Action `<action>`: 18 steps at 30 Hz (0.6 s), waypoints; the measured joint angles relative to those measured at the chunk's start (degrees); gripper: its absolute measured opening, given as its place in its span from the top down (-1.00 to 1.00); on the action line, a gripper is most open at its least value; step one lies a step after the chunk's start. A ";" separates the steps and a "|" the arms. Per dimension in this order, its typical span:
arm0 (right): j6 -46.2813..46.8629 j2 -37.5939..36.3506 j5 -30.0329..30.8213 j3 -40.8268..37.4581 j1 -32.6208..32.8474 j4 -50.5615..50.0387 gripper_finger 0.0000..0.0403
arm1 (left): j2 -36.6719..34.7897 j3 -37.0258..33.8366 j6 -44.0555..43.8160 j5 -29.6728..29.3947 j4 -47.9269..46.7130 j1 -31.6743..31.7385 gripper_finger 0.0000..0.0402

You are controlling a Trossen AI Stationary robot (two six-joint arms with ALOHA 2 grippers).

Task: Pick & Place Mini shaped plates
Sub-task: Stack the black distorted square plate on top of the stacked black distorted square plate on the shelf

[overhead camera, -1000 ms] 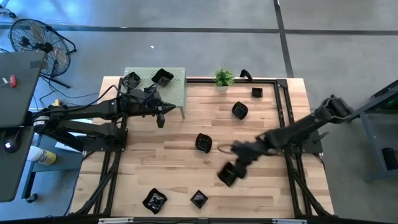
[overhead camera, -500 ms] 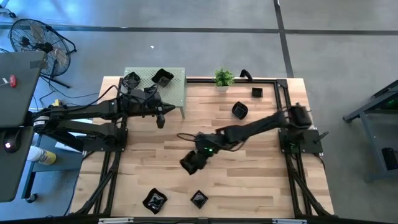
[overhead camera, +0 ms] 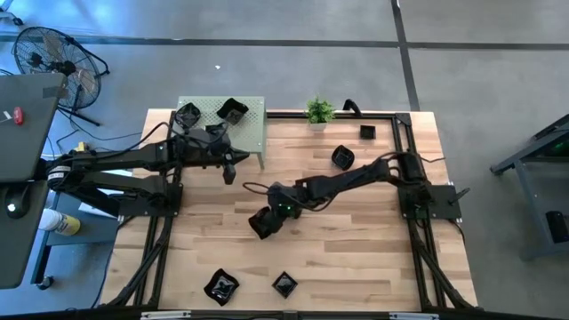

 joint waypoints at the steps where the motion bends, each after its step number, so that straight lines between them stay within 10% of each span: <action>1: -0.45 0.00 0.26 0.00 -0.23 0.03 0.93 | 0.00 0.00 -0.31 0.00 -0.34 0.00 1.00; 11: -4.36 -2.23 -0.91 -0.04 -2.49 -0.14 0.71 | 0.00 0.02 -7.50 2.56 -1.57 0.00 1.00; 18: -15.63 -14.04 4.11 -2.10 -2.72 -3.15 0.95 | -0.52 1.40 -8.78 3.92 -8.05 -1.01 1.00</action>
